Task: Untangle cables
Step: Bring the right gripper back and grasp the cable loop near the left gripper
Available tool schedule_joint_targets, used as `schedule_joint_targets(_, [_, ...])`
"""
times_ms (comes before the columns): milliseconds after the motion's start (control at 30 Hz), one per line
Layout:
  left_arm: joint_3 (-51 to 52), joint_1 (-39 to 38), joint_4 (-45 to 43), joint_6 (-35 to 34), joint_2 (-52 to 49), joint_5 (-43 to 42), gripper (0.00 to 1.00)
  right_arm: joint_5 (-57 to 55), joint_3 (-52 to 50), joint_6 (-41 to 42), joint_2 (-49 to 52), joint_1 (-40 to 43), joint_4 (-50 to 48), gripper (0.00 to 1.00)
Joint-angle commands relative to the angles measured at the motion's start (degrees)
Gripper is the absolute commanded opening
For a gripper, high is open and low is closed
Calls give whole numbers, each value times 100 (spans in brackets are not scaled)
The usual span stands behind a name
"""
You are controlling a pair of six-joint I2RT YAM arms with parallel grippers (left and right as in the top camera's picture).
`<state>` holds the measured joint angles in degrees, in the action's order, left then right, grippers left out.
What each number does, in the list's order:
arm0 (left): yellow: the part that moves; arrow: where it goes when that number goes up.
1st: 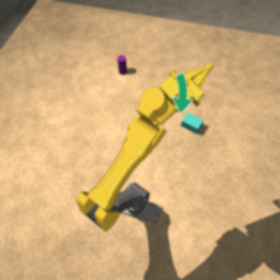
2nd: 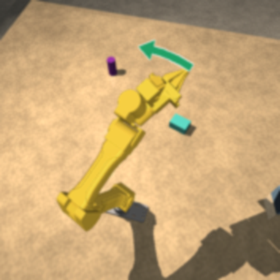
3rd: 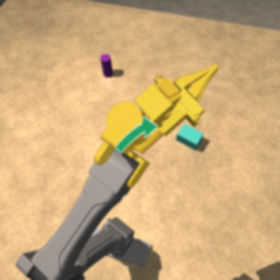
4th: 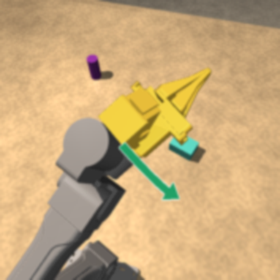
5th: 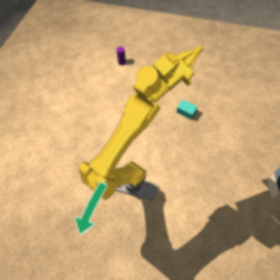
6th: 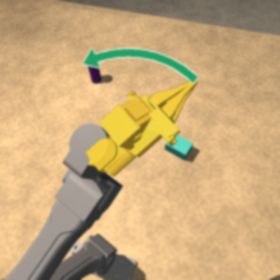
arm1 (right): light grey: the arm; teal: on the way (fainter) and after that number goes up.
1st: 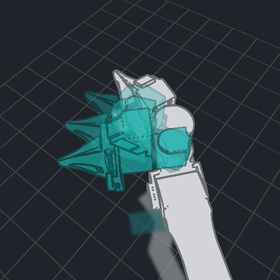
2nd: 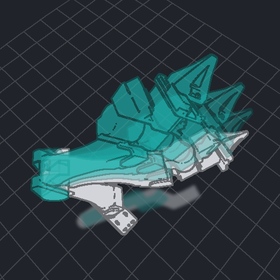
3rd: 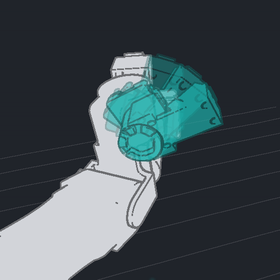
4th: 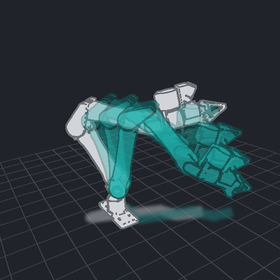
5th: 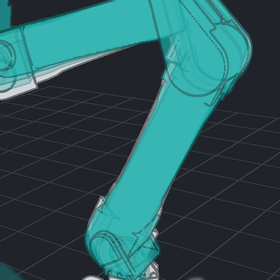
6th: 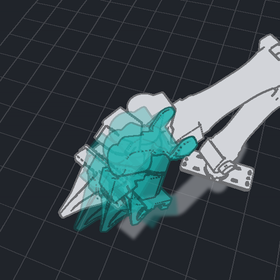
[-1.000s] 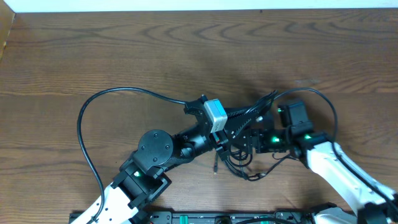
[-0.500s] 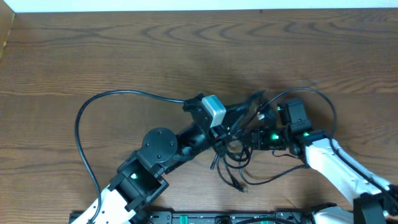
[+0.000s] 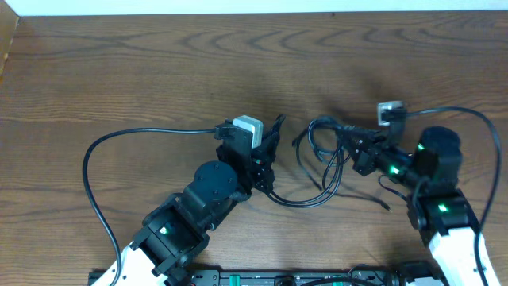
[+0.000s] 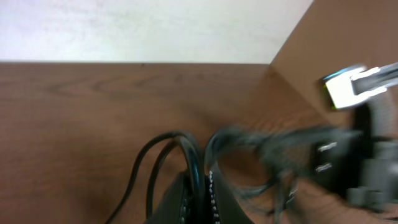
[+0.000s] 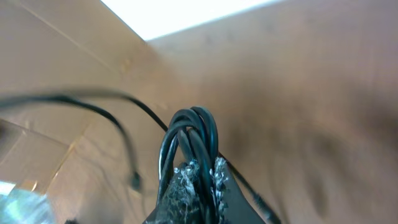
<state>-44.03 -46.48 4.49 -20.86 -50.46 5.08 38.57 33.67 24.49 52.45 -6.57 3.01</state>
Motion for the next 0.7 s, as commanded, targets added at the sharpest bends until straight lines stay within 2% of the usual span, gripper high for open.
schedule_joint_targets(0, [-83, 28, 160, -254, 26, 179, 16, -11, -2, -98, -514, 37, -304, 1])
schedule_joint_targets(33, [-83, 28, 227, -310, 26, 179, 53, -15, -2, -101, -629, 37, -404, 1])
schedule_joint_targets(67, [-83, 28, 286, -352, 26, 179, 98, -42, -2, -98, -743, 37, -503, 1])
schedule_joint_targets(233, [-83, 28, 358, -348, 42, 4, 98, -96, -2, -195, -1040, 37, -675, 1])
schedule_joint_targets(433, [-83, 28, 251, -341, 192, -295, 98, -11, -2, -1128, -1071, 37, -691, 1])
schedule_joint_targets(567, [-83, 28, 210, -245, 372, -297, 98, 586, -2, -1714, -1071, 37, -822, 1])
schedule_joint_targets(667, [-83, 28, 144, -214, 487, -323, 98, 1049, -2, -1773, -1071, 37, -1069, 1])
